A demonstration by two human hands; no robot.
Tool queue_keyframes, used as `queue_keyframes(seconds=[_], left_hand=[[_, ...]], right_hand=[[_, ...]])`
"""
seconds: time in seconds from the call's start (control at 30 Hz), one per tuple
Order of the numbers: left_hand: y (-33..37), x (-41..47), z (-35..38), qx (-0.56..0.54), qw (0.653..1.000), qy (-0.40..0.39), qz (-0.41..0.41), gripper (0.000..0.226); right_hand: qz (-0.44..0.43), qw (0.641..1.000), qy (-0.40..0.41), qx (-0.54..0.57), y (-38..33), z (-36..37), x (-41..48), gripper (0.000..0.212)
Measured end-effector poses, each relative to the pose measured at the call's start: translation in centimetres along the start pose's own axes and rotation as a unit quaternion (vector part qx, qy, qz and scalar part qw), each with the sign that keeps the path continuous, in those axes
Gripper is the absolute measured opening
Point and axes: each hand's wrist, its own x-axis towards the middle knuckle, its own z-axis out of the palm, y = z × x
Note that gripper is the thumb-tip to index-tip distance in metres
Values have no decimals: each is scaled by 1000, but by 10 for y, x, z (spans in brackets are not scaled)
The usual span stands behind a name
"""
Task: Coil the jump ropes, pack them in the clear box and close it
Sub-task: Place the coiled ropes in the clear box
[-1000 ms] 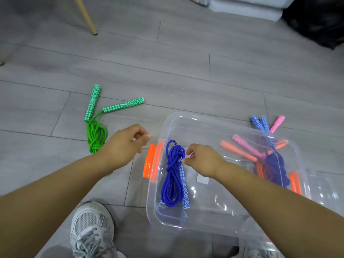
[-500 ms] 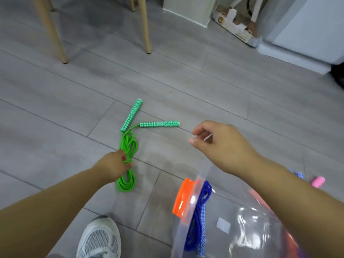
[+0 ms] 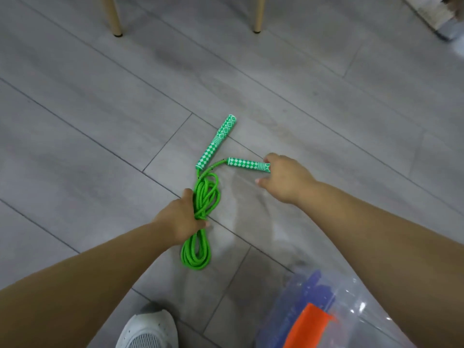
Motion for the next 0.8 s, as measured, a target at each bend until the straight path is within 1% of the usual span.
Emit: queue_keyframes(seconds=[0.1,0.17,0.2,0.27,0.3,0.37,0.43,0.5,0.57,0.6,0.67,0.7,0.77,0.8], left_hand=[[-4,2,-8,-22,1000,5,-9,53],[-9,5,-13,-28,999,11,-15,54],[-10,6,-14,-32,999,18,-16,53],[-11,9,-13,-49,998,40,-21,53],[-11,11,-12,-62,996,56,-27,55],[-10,16,-8,-94,992,72,-31,58],[-6,20,-5,-158,986,44,-31,54],[1,22,-3,-241,970,12,-24,38],[10,22,-5,-314,949,-22,-26,21],[13,22,-7,-323,945,-39,-20,18],[16,23,-14,-276,958,-68,16,26],[16,23,-19,-238,967,-83,37,33],[16,26,-26,-143,980,-111,81,42],[15,29,-29,-84,984,-112,107,42]], right_hand=[[-28,998,-45,-45,-5,18,26,73],[-29,996,-59,-60,-7,29,35,79],[-30,995,-52,-77,-8,34,38,76],[-21,994,-31,-106,-10,44,39,62],[-9,995,-33,-94,-13,48,38,56],[4,997,-65,-30,-20,55,32,50],[-20,994,-101,31,-28,60,23,52],[-44,986,-137,79,-35,63,15,61],[-39,981,-168,88,-39,66,9,81],[-29,980,-179,86,-40,68,6,93],[-10,980,-181,87,-38,71,2,113],[-5,981,-171,86,-38,72,0,119],[5,986,-145,81,-38,74,-4,125],[9,988,-134,75,-40,75,-6,125]])
